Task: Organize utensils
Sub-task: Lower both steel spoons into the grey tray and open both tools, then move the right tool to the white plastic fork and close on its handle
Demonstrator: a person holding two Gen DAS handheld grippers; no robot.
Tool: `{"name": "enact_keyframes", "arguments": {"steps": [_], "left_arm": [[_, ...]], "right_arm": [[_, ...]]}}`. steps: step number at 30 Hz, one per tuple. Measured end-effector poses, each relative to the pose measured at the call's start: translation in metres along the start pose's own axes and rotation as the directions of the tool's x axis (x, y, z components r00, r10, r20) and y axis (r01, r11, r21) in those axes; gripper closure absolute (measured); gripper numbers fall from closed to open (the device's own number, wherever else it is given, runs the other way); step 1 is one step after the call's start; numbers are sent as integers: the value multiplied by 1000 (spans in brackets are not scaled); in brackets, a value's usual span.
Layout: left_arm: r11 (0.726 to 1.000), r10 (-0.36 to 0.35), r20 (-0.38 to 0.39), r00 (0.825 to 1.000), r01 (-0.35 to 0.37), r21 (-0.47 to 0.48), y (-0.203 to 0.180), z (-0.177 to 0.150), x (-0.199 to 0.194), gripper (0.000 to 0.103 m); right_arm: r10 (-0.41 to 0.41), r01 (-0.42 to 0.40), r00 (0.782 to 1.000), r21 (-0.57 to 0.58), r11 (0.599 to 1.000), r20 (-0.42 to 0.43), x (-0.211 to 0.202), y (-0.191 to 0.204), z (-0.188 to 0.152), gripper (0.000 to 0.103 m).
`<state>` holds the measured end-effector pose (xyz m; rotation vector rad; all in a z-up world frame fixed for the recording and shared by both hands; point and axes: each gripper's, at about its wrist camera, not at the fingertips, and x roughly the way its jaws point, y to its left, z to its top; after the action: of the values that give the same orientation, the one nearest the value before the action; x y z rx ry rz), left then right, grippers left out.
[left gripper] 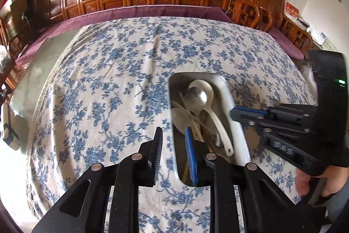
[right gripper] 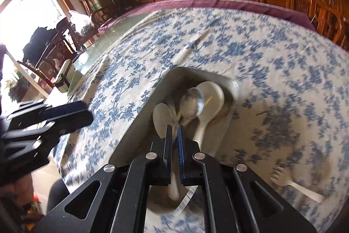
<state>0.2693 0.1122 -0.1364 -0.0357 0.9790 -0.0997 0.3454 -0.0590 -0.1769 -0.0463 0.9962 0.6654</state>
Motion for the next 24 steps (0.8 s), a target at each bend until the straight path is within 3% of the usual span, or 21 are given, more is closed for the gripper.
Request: {"name": "enact_keyframes", "arguments": {"steps": [5, 13, 17, 19, 24], "left_arm": [[999, -26, 5, 1000, 25, 29, -25, 1, 2, 76], [993, -72, -13, 997, 73, 88, -76, 1, 11, 69], [990, -85, -24, 996, 87, 110, -95, -3, 16, 68], [989, -92, -30, 995, 95, 113, -102, -4, 18, 68], [988, -93, -44, 995, 98, 120, -116, -7, 25, 65]], "right_arm": [[-45, 45, 999, -13, 999, 22, -42, -25, -23, 95], [-156, 155, 988, 68, 986, 17, -98, -95, -75, 95], [-193, 194, 981, 92, 977, -11, -107, -120, -98, 94], [-185, 187, 982, 90, 978, -25, -106, -128, -104, 84], [-195, 196, 980, 29, 980, -42, -95, -137, -104, 83]]}}
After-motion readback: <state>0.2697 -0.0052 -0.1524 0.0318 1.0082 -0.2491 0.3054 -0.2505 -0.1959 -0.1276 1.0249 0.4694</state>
